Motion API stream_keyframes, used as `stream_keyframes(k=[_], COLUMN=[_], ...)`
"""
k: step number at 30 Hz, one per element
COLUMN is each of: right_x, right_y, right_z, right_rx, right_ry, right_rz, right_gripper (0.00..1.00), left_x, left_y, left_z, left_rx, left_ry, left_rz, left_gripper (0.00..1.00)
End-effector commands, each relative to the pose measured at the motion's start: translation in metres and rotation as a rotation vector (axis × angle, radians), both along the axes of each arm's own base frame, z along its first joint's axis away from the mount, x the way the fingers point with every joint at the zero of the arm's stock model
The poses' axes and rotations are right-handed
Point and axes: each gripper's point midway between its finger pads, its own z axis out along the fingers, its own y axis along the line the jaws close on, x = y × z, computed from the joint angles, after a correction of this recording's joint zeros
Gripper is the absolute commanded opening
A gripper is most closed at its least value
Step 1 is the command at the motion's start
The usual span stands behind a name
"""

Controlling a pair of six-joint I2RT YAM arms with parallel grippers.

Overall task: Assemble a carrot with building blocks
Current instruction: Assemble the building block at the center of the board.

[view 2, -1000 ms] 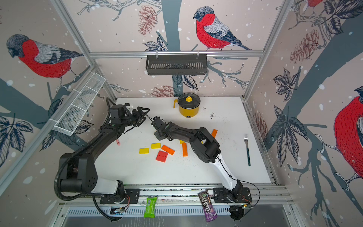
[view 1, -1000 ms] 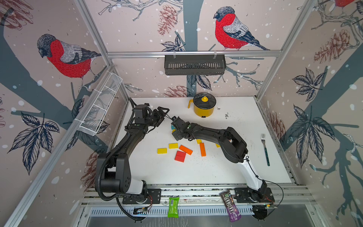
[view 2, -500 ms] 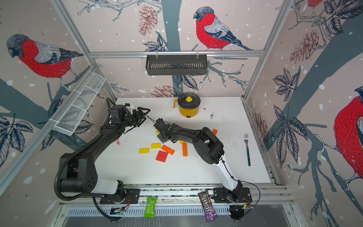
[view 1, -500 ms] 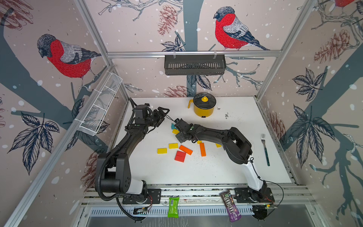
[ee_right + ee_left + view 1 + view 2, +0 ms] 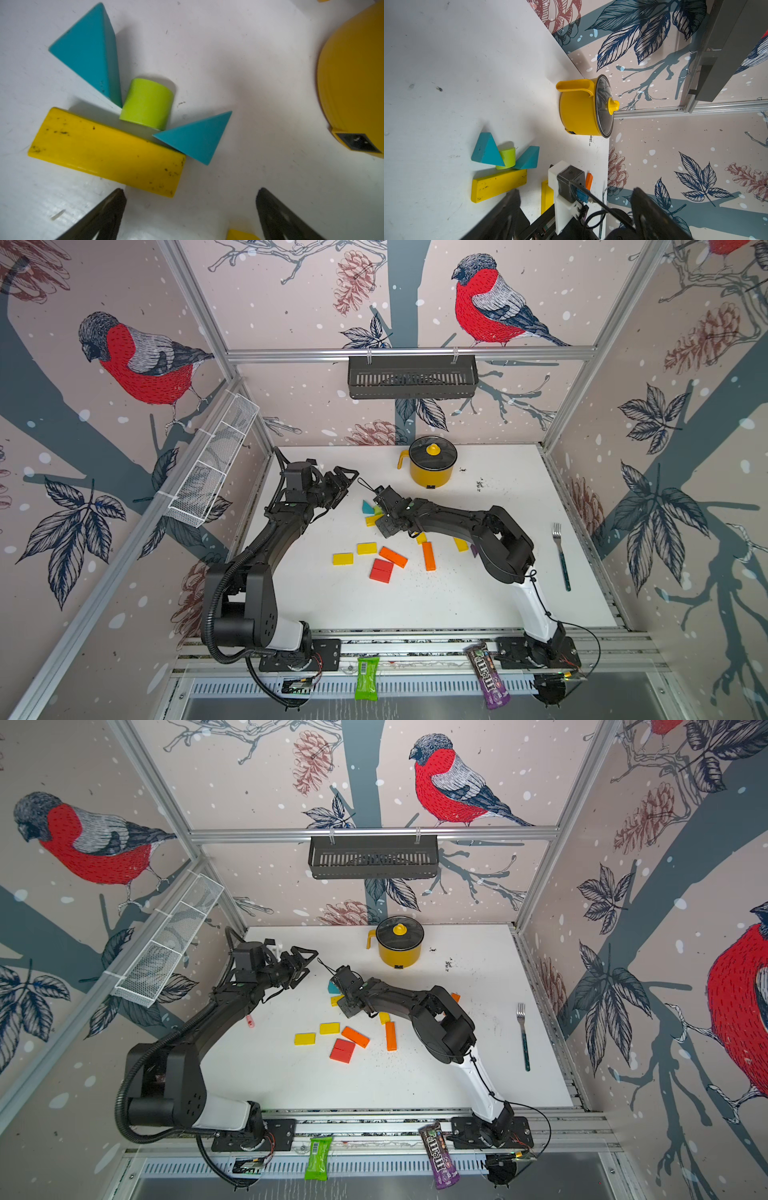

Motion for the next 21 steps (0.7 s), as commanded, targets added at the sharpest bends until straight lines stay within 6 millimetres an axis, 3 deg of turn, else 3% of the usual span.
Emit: stream_keyframes(k=[1,9,21], right_x=[-0.001,0.005,0.010], right_y=[0.008,0.017,0.009], right_z=[0.001,0.002,0.006], right_rx=[0.028,0.040,0.030], right_ry=[0.006,0.005,-0.008], right_rz=[0.001,-0.001,-0.026], right_gripper=[0.99,0.99,0.99], left_x=[0.002,0.002,0.002], left_y=[-0.002,-0.001,-0.001], left_z=[0.006,0.006,0.007], left_rx=[-0.009,-0.005,-0.009], left_ry=[-0.025,-0.029,-0.030], left_rz=[-0.011,-0.008,-0.010], left_gripper=[0.84,0.84,0.84])
